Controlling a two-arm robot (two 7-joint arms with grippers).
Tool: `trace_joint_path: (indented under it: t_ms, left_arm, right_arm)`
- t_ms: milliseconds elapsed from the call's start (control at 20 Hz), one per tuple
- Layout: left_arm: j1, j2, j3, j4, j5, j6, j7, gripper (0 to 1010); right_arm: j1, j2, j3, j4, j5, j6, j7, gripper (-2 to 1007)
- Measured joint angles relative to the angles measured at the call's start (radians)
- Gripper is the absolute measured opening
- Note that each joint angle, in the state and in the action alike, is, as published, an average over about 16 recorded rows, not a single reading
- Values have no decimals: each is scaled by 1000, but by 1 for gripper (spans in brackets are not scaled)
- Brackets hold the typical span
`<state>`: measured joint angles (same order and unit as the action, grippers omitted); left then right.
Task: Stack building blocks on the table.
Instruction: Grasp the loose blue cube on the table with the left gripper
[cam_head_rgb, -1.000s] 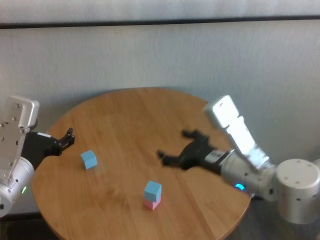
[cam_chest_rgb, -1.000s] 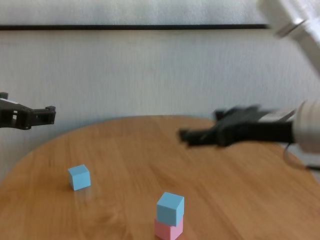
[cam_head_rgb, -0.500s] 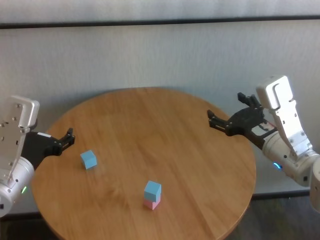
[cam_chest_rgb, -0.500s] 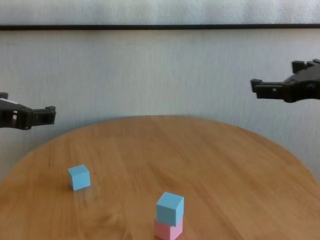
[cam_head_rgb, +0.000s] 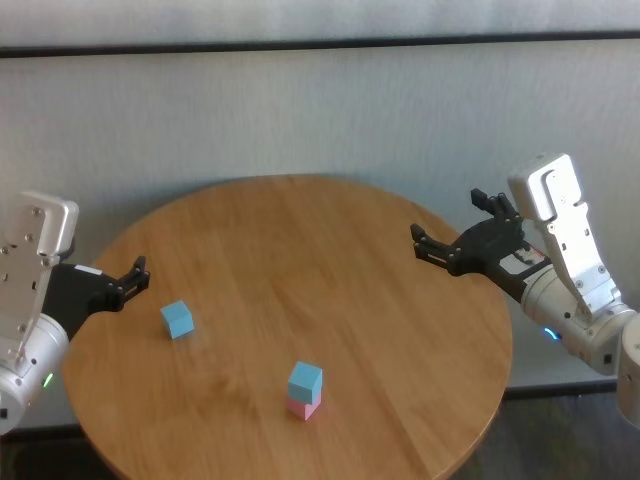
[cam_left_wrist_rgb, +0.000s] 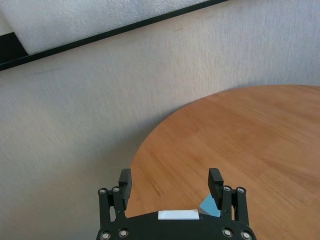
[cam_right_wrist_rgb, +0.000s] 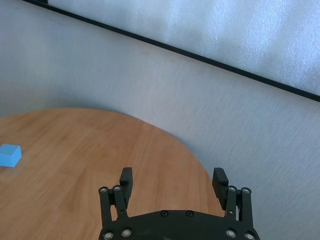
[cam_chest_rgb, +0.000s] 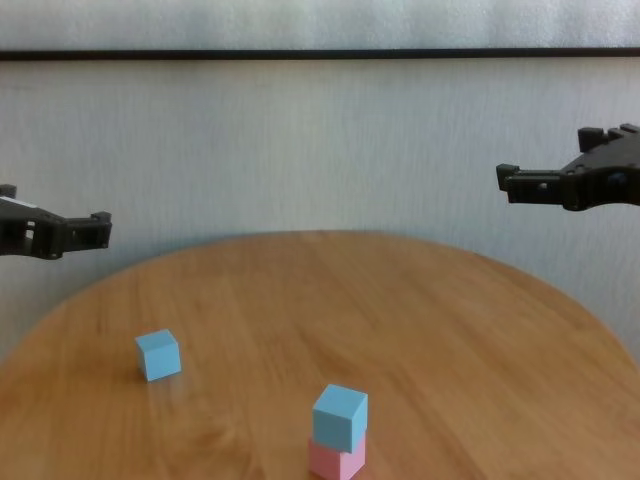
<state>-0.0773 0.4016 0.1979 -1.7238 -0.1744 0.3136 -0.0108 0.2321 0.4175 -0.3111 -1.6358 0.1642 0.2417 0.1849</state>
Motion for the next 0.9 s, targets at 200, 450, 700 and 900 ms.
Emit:
trace_joint_path:
  t_ms: [200, 450, 700, 900]
  left_arm:
    - [-7, 8, 4, 0, -8, 11, -36, 999]
    - [-19, 24, 10, -3, -23, 47, -104, 999]
    - [-42, 48, 21, 9, -39, 79, -192, 999]
    - [-68, 65, 34, 42, -53, 90, -264, 999]
  right_arm:
    - [1, 0, -3, -1, 3, 3, 2, 1005]
    - [2, -1, -5, -1, 6, 6, 4, 1005]
    - [2, -1, -7, -2, 7, 7, 4, 1005]
    - [2, -1, -7, -2, 8, 8, 5, 1005]
